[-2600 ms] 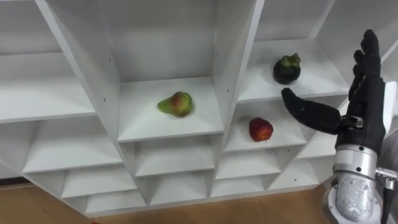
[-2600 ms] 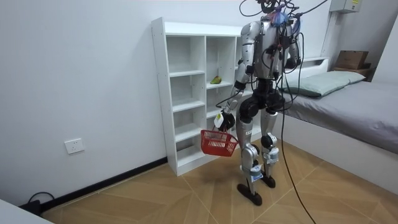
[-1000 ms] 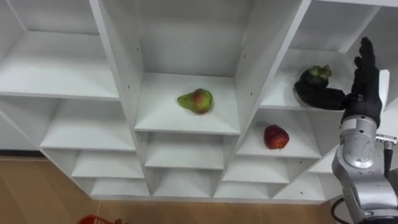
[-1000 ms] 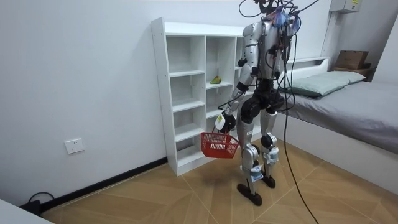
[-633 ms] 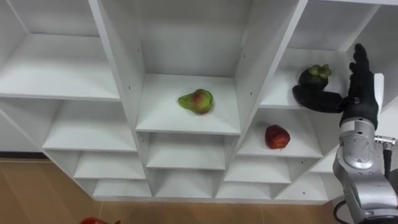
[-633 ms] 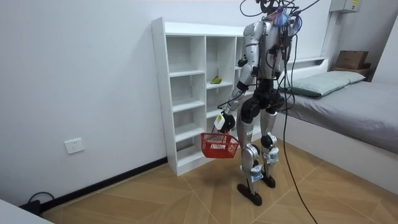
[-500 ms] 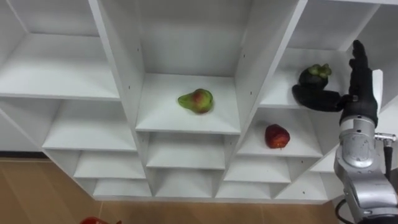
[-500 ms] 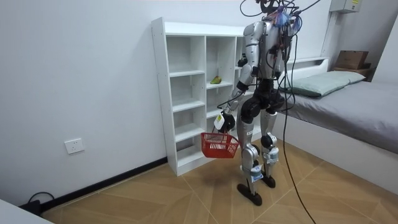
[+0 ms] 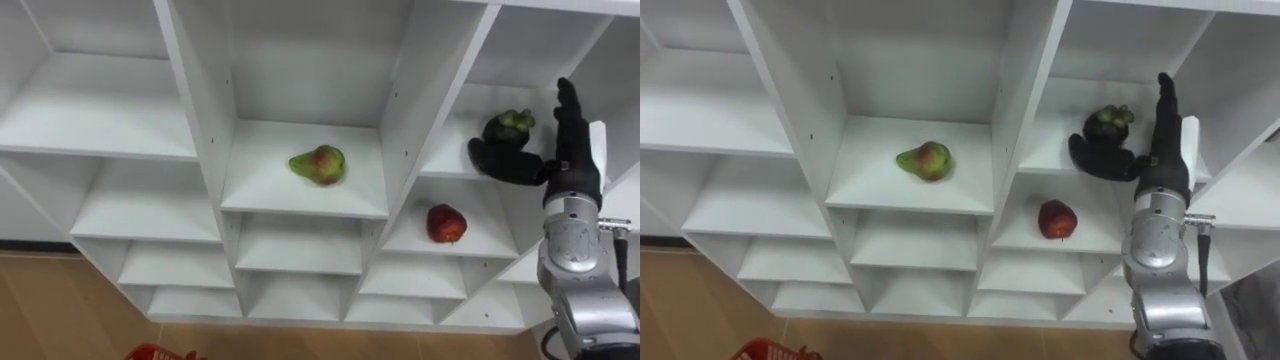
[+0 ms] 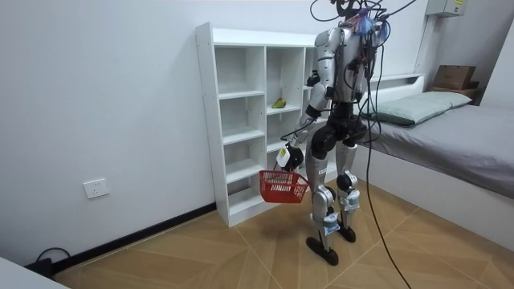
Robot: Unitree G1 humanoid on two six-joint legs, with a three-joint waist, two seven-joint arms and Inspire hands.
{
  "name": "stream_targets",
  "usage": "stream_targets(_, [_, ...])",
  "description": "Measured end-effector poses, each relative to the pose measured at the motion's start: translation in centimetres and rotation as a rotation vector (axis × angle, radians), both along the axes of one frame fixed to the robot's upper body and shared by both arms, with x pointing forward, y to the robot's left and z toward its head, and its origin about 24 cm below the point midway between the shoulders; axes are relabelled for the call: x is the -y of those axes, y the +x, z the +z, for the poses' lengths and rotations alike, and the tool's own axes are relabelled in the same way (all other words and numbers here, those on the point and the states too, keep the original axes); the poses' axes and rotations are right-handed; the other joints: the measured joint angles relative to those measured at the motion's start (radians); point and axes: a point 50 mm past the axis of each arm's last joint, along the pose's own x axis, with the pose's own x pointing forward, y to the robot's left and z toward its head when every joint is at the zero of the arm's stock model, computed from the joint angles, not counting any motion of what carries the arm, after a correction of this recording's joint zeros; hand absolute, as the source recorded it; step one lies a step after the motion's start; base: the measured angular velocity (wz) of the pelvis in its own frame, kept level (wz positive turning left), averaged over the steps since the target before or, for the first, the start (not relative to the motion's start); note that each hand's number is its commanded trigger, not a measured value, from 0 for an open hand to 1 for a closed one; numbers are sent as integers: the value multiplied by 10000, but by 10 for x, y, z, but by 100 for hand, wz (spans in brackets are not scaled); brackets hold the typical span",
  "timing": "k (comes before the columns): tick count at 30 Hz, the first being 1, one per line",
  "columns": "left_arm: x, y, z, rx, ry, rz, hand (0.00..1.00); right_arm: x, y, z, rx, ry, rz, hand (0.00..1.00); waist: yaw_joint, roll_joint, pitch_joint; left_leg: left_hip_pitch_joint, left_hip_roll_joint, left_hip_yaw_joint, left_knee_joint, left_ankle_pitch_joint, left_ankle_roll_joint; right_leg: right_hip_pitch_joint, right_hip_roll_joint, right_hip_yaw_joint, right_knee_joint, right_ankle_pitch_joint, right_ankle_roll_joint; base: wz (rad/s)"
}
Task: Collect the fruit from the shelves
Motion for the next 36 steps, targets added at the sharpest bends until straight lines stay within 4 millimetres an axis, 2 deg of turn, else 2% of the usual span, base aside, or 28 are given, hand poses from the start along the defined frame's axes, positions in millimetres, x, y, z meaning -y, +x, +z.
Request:
stream_targets(4, [0, -1, 0, -31, -22, -11, 100, -1, 0, -2, -198, -468, 245, 1, 39, -12, -3, 49, -9, -3, 11, 1, 2, 48, -6, -3, 2, -2, 3, 0])
stream_targets(5, [0, -1, 0, -39, -43, -18, 100, -2, 0, -3, -239, -653, 382, 38, 39, -20, -9, 48, -14, 0, 17, 2, 2, 48, -10, -3, 2, -2, 3, 0])
stream_targets(6, [0, -1, 0, -49, -58, -21, 100, -2, 0, -4, -299, -666, 477, 54, 35, -30, -17, 52, -17, -2, 18, 4, 4, 54, -12, 0, 1, -2, 3, 0])
stream_targets(8, [0, -2, 0, -57, -63, -9, 100, -2, 0, -6, -378, -650, 552, 68, 25, -41, -25, 73, -23, 23, 19, 5, 5, 65, -13, 13, -1, -2, 3, 0])
stream_targets(9, [0, -2, 0, -59, -60, -7, 100, -2, 0, -6, -417, -636, 630, 85, 25, -42, -25, 83, -27, 24, 19, 5, 5, 72, -15, 15, -2, -2, 4, 0])
stream_targets(10, [0, -2, 0, -58, -59, -7, 100, -3, 0, -6, -420, -633, 661, 88, 25, -42, -25, 87, -28, 24, 19, 5, 6, 74, -15, 17, -2, -3, 4, 0])
stream_targets(11, [0, -2, 0, -48, -54, -3, 100, -3, 0, -6, -405, -836, 728, 100, 27, -38, -29, 91, -28, 27, 19, 5, 6, 76, -14, 21, -2, -3, 4, 0])
stream_targets(28, [1, 8, 3, 551, -49, -151, 100, 1, -1, 1, -359, -3142, 1196, 100, 165, 35, -73, 123, -19, 15, 4, 5, 6, 97, -8, 19, 3, -2, 3, 0])
stream_targets(36, [1, 8, 3, 555, 18, -125, 100, 4, -5, -1, -444, -3345, 1166, 100, 212, 89, -103, 138, -17, -76, 4, 4, 7, 183, -10, -23, 0, -3, 4, 4])
